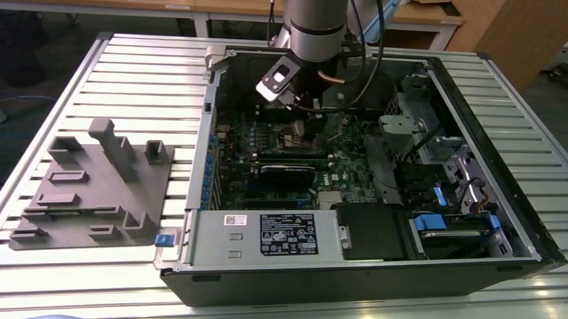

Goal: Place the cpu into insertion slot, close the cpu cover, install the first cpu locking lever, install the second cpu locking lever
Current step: 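Place the cpu into insertion slot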

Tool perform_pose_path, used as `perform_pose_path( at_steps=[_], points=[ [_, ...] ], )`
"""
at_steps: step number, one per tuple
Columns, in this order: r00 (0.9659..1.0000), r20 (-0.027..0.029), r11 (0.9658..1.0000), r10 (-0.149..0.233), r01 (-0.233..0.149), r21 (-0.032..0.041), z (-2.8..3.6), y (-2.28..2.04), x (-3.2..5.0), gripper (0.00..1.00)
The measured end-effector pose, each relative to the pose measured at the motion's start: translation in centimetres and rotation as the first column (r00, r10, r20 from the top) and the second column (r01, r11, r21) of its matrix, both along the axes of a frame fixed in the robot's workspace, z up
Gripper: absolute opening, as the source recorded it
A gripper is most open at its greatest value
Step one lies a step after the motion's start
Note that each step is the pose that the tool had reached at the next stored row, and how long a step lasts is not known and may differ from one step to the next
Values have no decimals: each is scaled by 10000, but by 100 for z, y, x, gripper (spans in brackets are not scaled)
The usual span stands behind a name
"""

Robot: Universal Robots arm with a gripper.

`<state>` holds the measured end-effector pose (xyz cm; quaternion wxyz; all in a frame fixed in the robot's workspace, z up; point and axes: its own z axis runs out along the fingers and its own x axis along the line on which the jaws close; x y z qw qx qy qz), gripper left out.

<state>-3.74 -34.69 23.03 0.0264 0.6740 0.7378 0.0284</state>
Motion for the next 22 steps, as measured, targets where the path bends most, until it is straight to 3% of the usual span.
perform_pose_path(
  at_steps=[4, 13, 22],
  points=[
    [9983, -1, 9983, -579, 579, 1, -2, 0, 0, 54],
    [9983, 0, 9983, -584, 584, 0, -4, 0, -1, 54],
    [9983, 5, 9983, -585, 585, 2, -54, 4, -52, 54]
  ],
)
